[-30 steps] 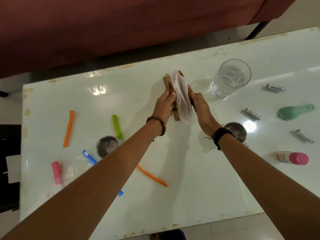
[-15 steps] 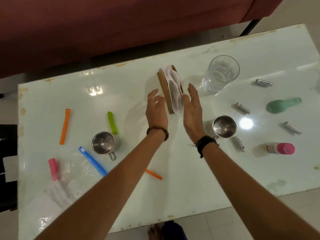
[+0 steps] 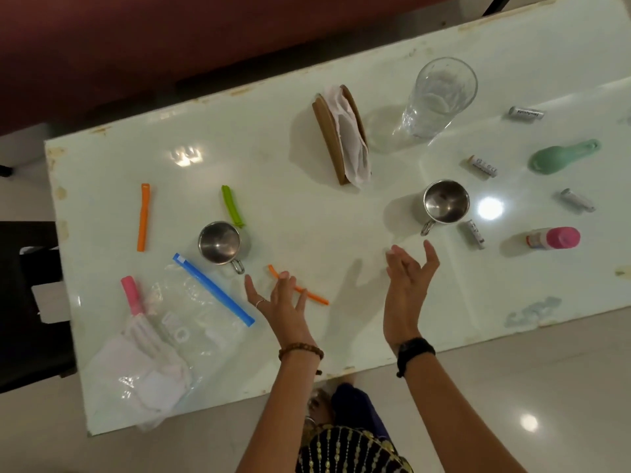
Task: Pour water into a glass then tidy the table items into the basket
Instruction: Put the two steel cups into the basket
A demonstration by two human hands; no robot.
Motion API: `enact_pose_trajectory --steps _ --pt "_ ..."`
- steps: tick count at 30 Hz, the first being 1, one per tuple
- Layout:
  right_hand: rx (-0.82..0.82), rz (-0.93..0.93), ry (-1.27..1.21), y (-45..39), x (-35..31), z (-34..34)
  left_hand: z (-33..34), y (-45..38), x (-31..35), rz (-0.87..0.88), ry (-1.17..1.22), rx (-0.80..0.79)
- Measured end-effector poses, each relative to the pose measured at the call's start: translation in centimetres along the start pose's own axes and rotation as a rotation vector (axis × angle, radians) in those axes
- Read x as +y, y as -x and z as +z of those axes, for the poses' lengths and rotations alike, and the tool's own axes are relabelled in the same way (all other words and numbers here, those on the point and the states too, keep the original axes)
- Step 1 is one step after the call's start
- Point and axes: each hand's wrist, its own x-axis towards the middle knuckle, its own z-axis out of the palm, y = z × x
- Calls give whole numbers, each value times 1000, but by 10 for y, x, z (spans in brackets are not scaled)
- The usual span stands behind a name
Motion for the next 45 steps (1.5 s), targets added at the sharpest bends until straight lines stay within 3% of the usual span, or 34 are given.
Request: enact_pose_trajectory --steps 4,8,15,20,28,36,45 --pt "-15 4 -12 -16 -2 -3 7 -9 8 83 33 62" --pt "-26 -2 -11 -23 0 -5 8 -23 19 53 260 172" --pt "-24 -2 -41 -28 -5 -6 -9 -47 36 56 106 105" --pt "-16 18 -35 -33 -12 -1 -19 -64 37 11 -46 -47" --pt "-9 26 -10 11 -9 25 -27 -48 48 -138 216 -105" --pt "-223 -70 97 124 -12 111 -110 -37 118 -94 359 -35" --pt "-575 -215 205 266 12 287 -280 -95 259 231 283 61"
